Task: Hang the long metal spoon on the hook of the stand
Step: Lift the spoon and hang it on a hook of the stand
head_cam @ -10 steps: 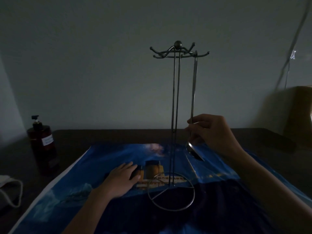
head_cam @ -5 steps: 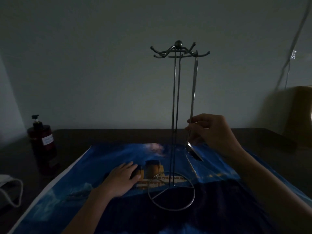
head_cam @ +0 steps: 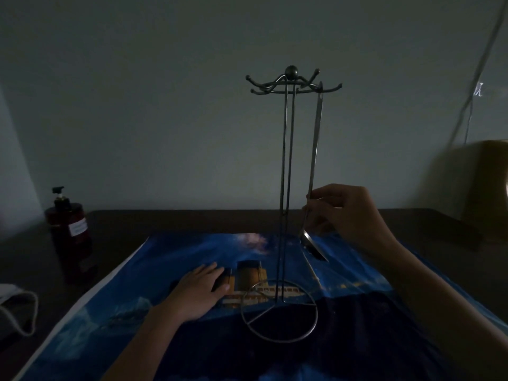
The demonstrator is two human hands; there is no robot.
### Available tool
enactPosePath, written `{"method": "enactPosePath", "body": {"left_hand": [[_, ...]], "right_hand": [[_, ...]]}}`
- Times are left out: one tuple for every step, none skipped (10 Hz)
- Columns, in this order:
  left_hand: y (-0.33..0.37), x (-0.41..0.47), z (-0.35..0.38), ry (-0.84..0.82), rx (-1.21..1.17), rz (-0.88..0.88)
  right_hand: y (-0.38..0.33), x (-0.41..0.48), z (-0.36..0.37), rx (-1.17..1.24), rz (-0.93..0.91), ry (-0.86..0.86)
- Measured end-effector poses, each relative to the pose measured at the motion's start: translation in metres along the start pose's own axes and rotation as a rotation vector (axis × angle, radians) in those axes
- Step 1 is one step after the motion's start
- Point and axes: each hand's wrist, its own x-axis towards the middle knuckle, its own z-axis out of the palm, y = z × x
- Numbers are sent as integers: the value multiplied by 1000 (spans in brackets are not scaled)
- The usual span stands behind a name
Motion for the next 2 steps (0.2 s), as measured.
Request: {"method": "enactPosePath", "body": {"left_hand": [[0, 2, 0, -9, -22, -11], [0, 1, 0, 4, -30, -3]], "right_hand": [[1, 1, -3, -15, -10, -6], [-3, -1, -7, -62, -39, 1]]}}
